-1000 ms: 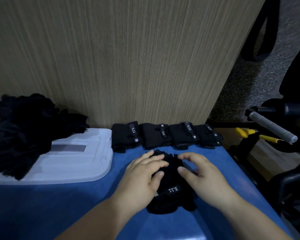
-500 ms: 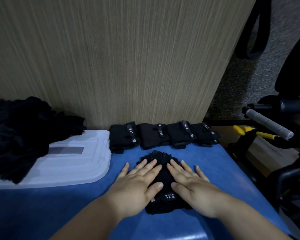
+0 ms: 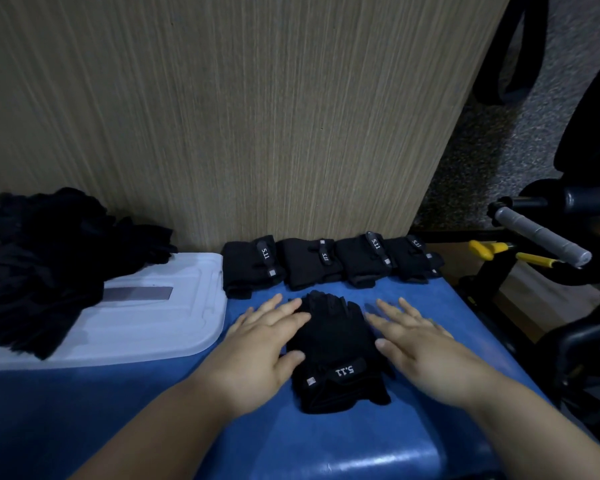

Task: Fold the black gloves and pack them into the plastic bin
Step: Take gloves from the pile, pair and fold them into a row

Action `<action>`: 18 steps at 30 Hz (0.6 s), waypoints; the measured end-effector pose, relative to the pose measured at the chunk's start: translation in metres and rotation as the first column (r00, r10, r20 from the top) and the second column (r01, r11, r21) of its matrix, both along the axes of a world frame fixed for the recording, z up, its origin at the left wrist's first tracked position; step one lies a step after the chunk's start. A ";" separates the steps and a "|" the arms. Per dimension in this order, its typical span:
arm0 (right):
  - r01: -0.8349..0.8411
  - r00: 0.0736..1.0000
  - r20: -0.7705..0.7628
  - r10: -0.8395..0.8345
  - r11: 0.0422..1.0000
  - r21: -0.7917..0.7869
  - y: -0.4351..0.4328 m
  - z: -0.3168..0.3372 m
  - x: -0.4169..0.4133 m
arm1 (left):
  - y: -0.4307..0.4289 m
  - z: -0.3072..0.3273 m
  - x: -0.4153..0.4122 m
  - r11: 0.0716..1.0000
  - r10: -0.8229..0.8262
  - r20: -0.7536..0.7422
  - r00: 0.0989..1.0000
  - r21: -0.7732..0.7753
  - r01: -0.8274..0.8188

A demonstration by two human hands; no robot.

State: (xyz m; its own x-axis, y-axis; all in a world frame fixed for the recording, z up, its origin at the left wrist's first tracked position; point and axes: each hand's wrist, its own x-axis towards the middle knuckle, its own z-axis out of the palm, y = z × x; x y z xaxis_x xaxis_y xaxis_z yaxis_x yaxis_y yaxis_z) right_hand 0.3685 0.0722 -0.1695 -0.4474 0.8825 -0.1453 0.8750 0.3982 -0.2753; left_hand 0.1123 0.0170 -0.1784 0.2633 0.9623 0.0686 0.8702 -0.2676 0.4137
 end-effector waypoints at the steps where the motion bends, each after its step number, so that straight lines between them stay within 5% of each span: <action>1: -0.009 0.999 -0.050 0.011 0.999 0.042 0.002 0.001 0.003 | 0.000 0.002 -0.002 0.999 -0.018 0.047 0.999 0.041 0.016; 7: -0.152 0.954 -0.251 0.162 0.987 0.058 0.003 0.004 0.008 | -0.002 0.004 0.000 0.992 -0.122 0.138 0.983 -0.018 0.126; 18: -0.151 0.965 -0.225 0.137 0.988 -0.044 -0.003 0.004 0.000 | 0.007 -0.005 -0.002 0.988 -0.087 0.240 0.967 -0.101 0.114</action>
State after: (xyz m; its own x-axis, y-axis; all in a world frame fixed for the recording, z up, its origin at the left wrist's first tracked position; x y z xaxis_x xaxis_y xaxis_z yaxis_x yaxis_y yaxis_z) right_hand 0.3689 0.0687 -0.1658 -0.5959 0.7991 -0.0796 0.7245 0.4922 -0.4825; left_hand 0.1108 0.0245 -0.1831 0.3482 0.9369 0.0320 0.7162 -0.2879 0.6357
